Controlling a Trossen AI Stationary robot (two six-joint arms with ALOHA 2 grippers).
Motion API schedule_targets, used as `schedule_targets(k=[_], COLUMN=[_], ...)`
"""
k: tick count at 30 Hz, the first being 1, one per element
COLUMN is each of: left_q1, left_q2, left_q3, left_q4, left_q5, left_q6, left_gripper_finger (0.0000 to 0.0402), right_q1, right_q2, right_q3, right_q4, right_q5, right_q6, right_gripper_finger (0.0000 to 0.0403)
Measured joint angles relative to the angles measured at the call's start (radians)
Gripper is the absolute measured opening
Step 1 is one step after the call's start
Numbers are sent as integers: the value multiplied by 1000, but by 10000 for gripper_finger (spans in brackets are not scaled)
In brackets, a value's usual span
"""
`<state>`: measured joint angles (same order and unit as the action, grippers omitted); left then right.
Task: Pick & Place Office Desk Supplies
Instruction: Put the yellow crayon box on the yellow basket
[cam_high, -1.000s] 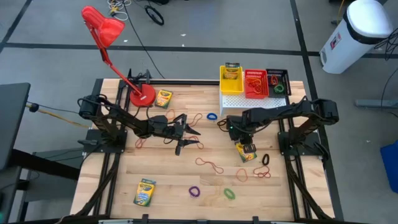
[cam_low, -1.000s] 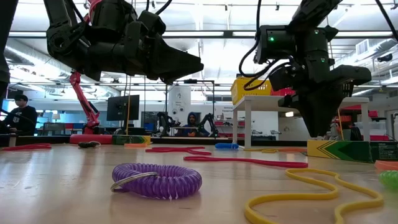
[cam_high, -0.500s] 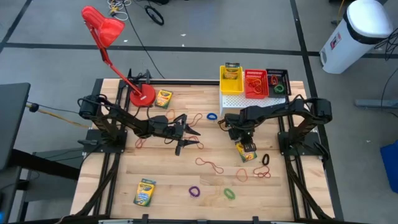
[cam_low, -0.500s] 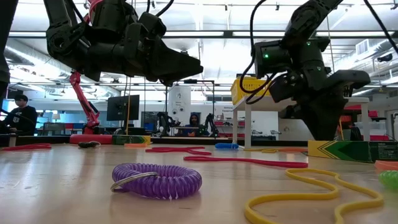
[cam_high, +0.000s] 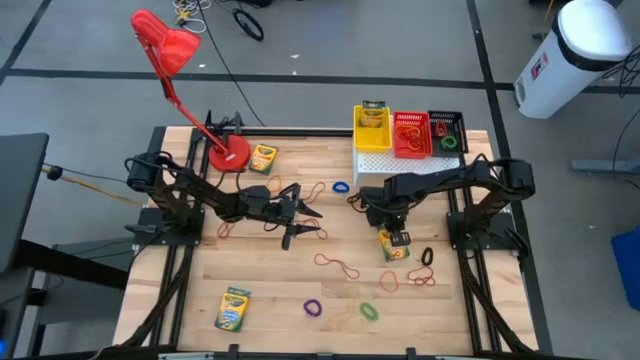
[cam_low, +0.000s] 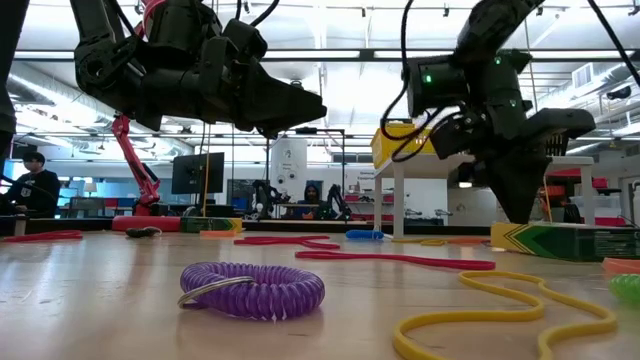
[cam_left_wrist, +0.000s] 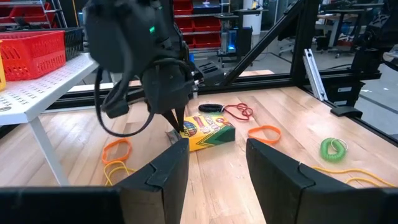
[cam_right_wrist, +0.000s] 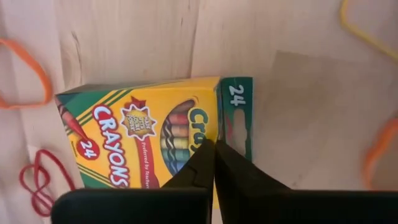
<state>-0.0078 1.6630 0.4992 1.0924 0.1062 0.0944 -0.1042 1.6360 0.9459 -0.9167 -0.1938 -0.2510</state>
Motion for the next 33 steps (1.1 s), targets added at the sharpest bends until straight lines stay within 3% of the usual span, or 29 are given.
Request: schedule_targets(k=[6, 16, 33], left_q1=[0, 0, 0], left_q2=[0, 0, 0], left_q3=[0, 0, 0], left_q4=[0, 0, 0], left_q5=[0, 0, -1], left_q6=[0, 2, 3], left_gripper_finger=[167, 167, 167], right_q1=[87, 244, 412], right_q2=[0, 0, -1], right_q3=[75, 180, 240], right_q4=[-43, -107, -201], right_q5=[125, 387, 787], right_q6=[57, 300, 687], right_gripper_finger=[3, 1, 0])
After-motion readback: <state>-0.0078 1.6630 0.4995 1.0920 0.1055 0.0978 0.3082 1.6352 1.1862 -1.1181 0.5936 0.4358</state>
